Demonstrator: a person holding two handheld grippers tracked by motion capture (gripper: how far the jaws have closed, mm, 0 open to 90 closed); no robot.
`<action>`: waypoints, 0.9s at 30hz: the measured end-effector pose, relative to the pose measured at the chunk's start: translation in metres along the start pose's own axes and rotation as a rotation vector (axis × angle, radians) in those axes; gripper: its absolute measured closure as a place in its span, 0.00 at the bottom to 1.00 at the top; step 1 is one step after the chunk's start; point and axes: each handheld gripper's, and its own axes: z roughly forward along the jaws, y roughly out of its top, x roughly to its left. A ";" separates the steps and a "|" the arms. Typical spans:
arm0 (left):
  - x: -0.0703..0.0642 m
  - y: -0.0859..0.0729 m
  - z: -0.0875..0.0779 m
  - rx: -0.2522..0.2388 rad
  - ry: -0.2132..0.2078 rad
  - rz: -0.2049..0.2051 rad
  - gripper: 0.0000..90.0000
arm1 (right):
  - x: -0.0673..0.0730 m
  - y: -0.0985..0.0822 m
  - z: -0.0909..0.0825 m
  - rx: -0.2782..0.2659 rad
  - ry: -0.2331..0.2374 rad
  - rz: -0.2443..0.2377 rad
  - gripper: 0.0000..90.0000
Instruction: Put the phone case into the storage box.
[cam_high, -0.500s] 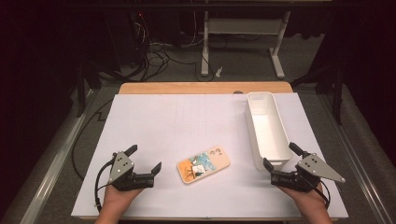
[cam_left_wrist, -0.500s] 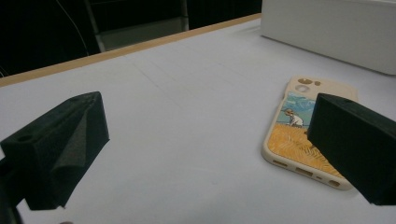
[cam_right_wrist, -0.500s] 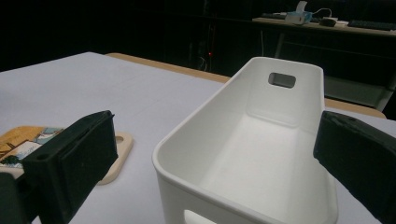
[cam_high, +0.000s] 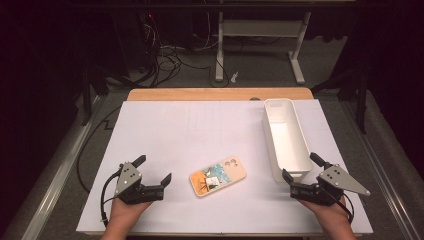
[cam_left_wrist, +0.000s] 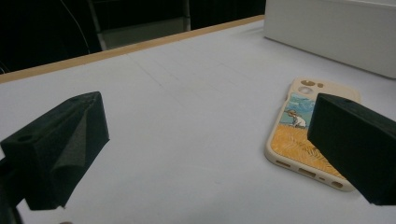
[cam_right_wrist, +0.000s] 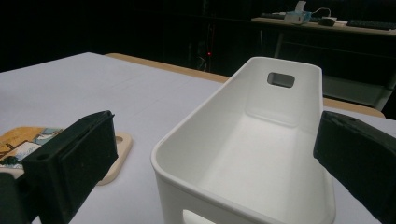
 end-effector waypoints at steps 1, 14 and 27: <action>0.000 0.000 0.000 -0.001 0.002 -0.001 0.00 | 0.000 0.000 0.000 -0.003 0.001 0.000 0.00; 0.003 0.000 0.005 0.037 -0.034 -0.046 0.07 | 0.000 0.000 0.000 -0.001 -0.001 0.004 0.00; -0.007 0.004 0.032 0.083 -0.090 -0.032 0.46 | -0.001 0.000 0.000 0.000 -0.006 0.010 0.00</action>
